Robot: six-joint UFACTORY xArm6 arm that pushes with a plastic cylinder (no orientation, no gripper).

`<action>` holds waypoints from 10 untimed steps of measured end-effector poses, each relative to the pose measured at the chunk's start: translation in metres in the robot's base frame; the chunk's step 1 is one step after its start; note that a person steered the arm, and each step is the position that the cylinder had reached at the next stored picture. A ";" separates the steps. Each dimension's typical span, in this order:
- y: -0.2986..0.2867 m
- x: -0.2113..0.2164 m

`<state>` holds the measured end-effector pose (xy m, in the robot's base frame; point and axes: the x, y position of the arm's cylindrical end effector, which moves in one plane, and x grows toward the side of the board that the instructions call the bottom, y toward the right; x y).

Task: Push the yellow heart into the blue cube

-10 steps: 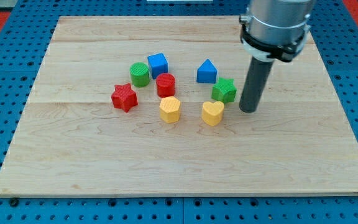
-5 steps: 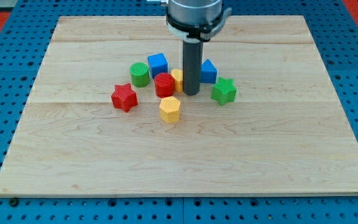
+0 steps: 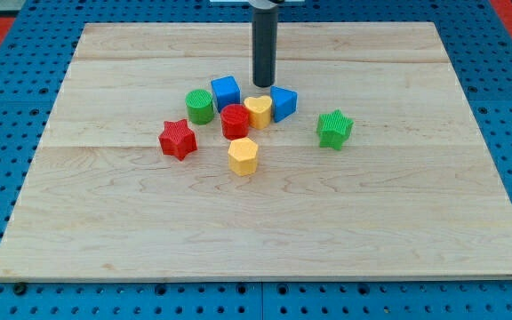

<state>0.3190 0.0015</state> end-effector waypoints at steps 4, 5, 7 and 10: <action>0.001 0.016; 0.039 0.014; 0.076 0.084; -0.030 0.026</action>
<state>0.3455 -0.0282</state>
